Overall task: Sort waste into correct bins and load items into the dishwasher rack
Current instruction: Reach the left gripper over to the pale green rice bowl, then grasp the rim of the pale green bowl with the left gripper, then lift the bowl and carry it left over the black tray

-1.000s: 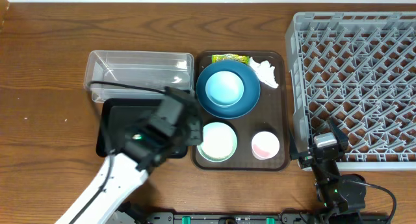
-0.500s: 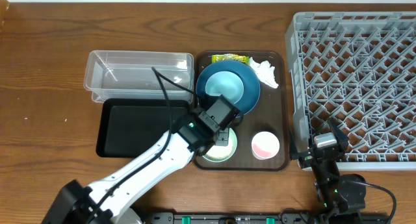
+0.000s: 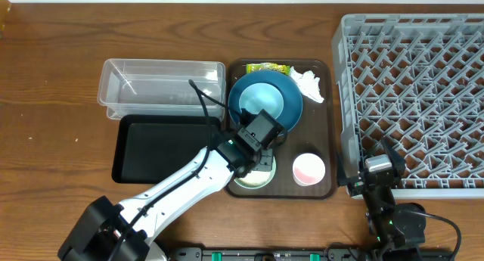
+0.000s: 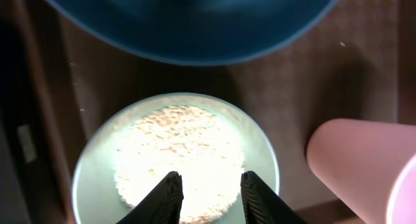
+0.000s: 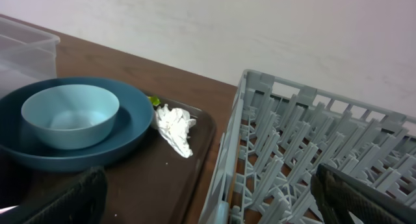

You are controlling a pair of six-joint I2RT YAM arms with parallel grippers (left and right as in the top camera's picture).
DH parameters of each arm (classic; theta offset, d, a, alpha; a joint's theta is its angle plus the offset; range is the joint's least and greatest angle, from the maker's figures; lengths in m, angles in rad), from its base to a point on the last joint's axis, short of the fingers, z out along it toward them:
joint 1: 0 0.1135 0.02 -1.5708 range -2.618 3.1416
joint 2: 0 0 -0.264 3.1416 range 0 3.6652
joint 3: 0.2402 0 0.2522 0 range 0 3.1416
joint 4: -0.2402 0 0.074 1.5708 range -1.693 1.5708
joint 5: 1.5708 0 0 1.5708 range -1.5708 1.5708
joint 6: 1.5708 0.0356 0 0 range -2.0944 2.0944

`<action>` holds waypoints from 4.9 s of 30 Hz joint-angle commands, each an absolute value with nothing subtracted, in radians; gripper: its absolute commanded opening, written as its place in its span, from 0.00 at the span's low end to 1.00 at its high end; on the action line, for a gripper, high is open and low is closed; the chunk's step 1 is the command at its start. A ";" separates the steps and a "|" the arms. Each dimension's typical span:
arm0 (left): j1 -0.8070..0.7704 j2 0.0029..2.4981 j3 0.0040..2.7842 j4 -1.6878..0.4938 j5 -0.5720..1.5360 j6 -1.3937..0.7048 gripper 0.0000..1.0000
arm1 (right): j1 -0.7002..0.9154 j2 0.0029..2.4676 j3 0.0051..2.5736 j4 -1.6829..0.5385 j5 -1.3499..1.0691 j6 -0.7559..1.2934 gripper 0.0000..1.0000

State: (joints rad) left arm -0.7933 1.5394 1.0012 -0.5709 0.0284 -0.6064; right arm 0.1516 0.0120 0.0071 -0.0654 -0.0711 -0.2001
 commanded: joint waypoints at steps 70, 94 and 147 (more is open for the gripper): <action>-0.909 1.711 1.016 -0.469 0.033 -0.551 0.14 | 0.141 0.010 0.006 -0.068 -0.076 -0.203 0.99; -0.909 1.480 1.019 -0.582 0.034 -0.554 0.06 | 0.141 0.010 0.006 -0.068 -0.075 -0.203 0.99; 0.261 1.242 0.884 -0.746 1.049 -0.119 0.06 | 0.141 0.010 0.006 -0.068 -0.076 -0.203 0.99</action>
State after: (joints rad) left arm 0.2359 1.2201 0.8902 -0.7506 0.8909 -0.1589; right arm 0.1516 0.0124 0.0071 -0.0654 -0.0711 -0.2001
